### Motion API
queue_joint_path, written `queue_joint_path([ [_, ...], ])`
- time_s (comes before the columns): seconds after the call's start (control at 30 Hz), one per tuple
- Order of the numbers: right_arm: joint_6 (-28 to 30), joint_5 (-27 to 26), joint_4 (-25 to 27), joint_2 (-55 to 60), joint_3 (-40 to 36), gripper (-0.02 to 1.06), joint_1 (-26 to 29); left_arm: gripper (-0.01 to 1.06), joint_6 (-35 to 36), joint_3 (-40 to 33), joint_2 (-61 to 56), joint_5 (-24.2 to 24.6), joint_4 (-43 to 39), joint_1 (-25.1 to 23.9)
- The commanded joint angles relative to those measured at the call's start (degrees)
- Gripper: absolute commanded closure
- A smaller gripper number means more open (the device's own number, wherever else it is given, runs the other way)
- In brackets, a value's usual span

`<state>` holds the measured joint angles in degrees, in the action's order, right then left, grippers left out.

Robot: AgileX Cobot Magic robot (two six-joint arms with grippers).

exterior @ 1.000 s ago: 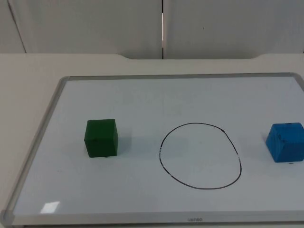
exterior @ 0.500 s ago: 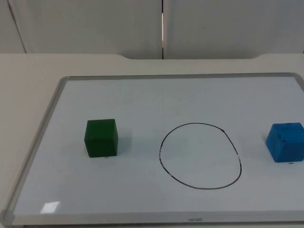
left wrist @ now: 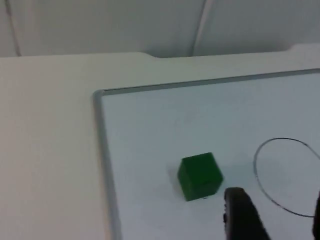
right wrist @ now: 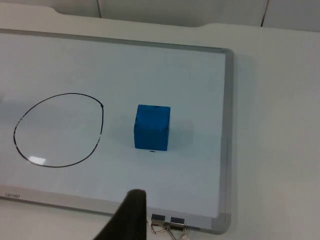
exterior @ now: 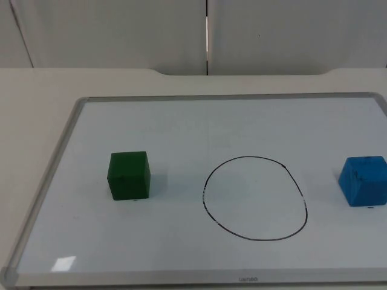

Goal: Push the two cubes into the marked area.

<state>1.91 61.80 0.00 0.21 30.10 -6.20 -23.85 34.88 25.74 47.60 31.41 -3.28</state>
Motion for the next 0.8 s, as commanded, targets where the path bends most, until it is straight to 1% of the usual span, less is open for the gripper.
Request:
queue_joint_path([
  [0.0, -0.1, 0.0, 0.0, -0.2, -0.6, -0.01, 0.2, 0.77, -5.6, 0.4, 2.2, -1.1, 7.5, -0.1],
  [0.03, -0.1, 0.0, 0.0, -0.2, -0.6, -0.01, 0.2, 0.79, -8.1, 0.4, 3.8, -1.2, 11.0, -0.1],
  [0.07, -0.1, 0.0, 0.0, -0.2, -0.6, -0.01, 0.2, 0.79, -8.1, 0.4, 3.8, -1.2, 11.0, -0.1],
  [0.1, -0.1, 0.0, 0.0, -0.2, -0.6, -0.01, 0.2, 0.79, -10.8, 0.4, 6.3, -1.5, 15.3, -0.1],
  [0.2, -0.1, 0.0, 0.0, -0.2, -0.6, -0.01, 0.2, 0.79, -16.6, 0.4, 11.1, -1.8, 21.1, -0.1],
  [0.23, -0.1, 0.0, 0.0, -0.2, -0.6, -0.01, 0.2, 0.79, -16.6, 0.4, 11.1, -1.8, 21.1, -0.1],
  [0.33, -0.1, 0.0, 0.0, -0.2, -0.6, -0.01, 0.2, 0.8, -22.1, 0.4, 16.3, -1.7, 26.6, -0.1],
  [0.37, -0.1, 0.0, 0.0, -0.2, -0.6, -0.01, 0.2, 0.8, -22.1, 0.4, 16.3, -1.7, 26.6, -0.1],
  [0.4, -0.1, 0.0, 0.0, -0.2, -0.6, -0.01, 0.2, 0.83, -23.9, 0.4, 17.7, -1.7, 28.3, -0.1],
  [0.5, -0.1, 0.0, 0.0, -0.2, -0.6, -0.01, 0.2, 1.05, -30.7, 0.4, 21.4, -1.8, 33.6, -0.1],
  [0.53, -0.1, 0.0, 0.0, -0.2, -0.6, -0.01, 0.2, 1.05, -30.7, 0.4, 21.4, -1.8, 33.6, -0.1],
  [0.6, -0.1, 0.0, 0.0, -0.2, -0.6, -0.01, 0.2, 1.05, -35.3, 0.4, 23.7, -2.2, 37.8, -0.1],
  [0.67, -0.1, 0.0, 0.0, -0.2, -0.6, -0.01, 0.2, 1.05, -38.4, 0.4, 26.4, -2.3, 41.5, -0.1],
  [0.7, -0.1, 0.0, 0.0, -0.2, -0.6, -0.01, 0.2, 1.05, -38.4, 0.4, 26.4, -2.3, 41.5, -0.1],
  [0.77, -0.1, 0.0, 0.0, -0.2, -0.6, -0.01, 0.2, 1.05, -41.5, 0.4, 29.0, -3.4, 43.3, -0.1],
])
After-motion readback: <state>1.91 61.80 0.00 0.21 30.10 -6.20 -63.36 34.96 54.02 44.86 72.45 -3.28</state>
